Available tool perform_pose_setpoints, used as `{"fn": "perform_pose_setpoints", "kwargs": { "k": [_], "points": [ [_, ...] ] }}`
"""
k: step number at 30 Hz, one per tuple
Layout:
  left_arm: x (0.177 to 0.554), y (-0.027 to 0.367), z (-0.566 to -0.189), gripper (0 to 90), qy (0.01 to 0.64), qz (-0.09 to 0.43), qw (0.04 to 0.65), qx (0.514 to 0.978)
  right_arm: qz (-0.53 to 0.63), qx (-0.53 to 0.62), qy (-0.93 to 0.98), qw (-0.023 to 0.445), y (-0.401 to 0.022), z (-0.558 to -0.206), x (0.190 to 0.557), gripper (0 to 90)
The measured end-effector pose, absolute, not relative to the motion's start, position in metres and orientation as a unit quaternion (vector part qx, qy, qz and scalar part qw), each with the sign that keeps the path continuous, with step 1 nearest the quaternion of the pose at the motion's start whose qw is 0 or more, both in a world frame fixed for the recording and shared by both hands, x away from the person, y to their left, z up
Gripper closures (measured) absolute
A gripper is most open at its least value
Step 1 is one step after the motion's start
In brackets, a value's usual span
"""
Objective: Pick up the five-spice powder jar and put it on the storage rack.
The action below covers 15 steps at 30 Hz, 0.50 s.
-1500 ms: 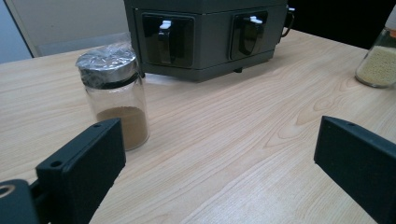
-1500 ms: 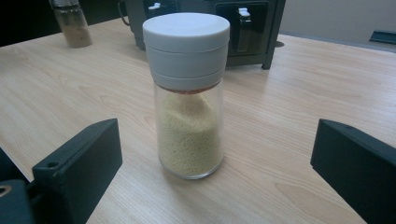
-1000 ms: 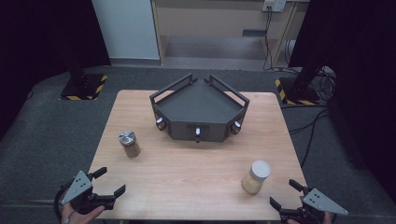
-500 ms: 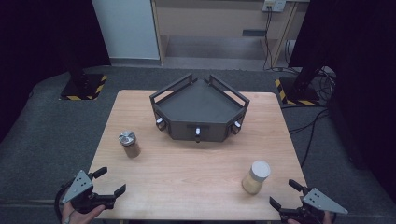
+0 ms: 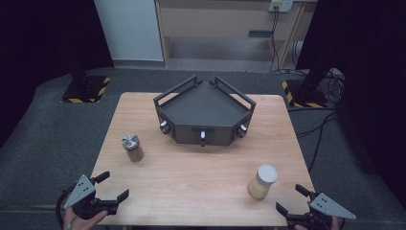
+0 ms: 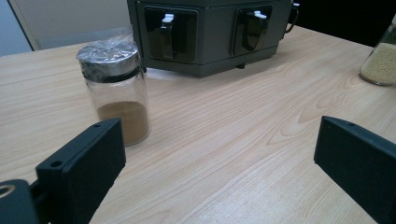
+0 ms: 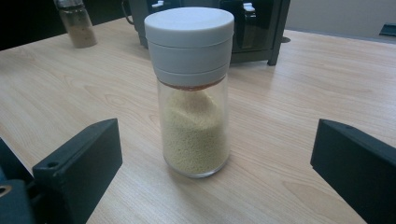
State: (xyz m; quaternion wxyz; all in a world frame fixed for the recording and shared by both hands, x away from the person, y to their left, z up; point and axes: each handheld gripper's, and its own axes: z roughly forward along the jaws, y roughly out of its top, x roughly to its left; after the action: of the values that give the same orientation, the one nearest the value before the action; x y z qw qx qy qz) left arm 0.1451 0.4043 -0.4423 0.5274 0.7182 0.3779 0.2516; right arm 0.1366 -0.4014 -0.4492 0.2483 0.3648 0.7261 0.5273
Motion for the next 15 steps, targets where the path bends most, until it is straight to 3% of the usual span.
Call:
{"fn": "perform_pose_setpoints", "kwargs": {
  "k": [15],
  "points": [
    [0.1466, 0.4011, -0.4357, 1.0, 0.377, 0.246, 0.518, 0.728, 0.528, 0.362, 0.728, 0.246, -0.4013, -0.4489, 0.1371, 2.9]
  ]
}}
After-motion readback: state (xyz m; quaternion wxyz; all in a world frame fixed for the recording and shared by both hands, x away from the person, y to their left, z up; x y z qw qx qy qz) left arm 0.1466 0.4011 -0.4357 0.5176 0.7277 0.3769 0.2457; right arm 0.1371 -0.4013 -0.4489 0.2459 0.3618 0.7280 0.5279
